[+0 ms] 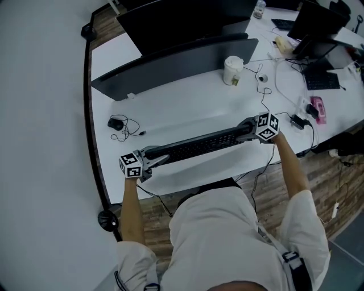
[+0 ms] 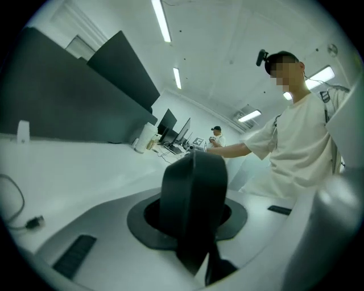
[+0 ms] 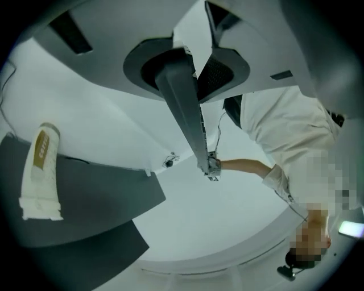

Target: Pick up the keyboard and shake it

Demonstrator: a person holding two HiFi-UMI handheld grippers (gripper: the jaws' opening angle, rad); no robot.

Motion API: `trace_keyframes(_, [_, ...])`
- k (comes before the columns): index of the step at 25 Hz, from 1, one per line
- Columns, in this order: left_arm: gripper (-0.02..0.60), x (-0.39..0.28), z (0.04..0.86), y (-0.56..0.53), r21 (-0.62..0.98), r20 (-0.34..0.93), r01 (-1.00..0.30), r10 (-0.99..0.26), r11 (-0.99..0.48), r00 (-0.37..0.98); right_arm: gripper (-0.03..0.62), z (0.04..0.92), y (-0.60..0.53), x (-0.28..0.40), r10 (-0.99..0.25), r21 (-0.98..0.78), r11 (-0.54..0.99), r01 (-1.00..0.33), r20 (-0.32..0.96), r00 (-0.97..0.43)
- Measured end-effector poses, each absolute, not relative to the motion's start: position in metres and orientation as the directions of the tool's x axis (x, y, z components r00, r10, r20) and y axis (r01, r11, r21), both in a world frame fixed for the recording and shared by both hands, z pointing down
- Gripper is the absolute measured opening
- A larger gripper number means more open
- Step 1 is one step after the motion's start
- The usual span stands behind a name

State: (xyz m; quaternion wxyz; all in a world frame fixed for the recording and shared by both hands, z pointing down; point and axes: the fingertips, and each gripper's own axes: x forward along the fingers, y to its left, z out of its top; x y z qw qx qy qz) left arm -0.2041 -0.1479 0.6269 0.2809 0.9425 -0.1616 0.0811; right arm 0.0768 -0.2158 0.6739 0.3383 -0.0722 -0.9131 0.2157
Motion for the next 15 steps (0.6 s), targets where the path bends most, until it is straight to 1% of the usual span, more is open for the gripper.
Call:
trace_keyframes(4, [0.106,-0.200,0.598,-0.160,0.342,0.277,-0.343,-0.255,-0.875,0.927,0.116,0.654,-0.219,0.081,0.253,-0.273,0.959,0.078,0.696,-0.671])
trace_keyframes(8, [0.109,-0.193,0.562,-0.176,0.155,0.293,-0.339,-0.285,-0.928,0.913,0.103,0.630,-0.240,0.085,0.152,-0.097,0.988,0.122,0.782,-0.605])
trace_keyframes(12, [0.109,-0.189,0.527,-0.189,-0.059,0.326,-0.340,-0.340,-0.939,0.882,0.101,0.585,-0.266,0.082,0.011,0.080,0.989,0.123,0.796,-0.605])
trace_keyframes(15, [0.120,-0.190,0.500,-0.199,-0.198,0.317,-0.344,-0.392,-0.918,0.864,0.101,0.545,-0.287,0.079,-0.107,0.227,0.966,0.124,0.787,-0.607])
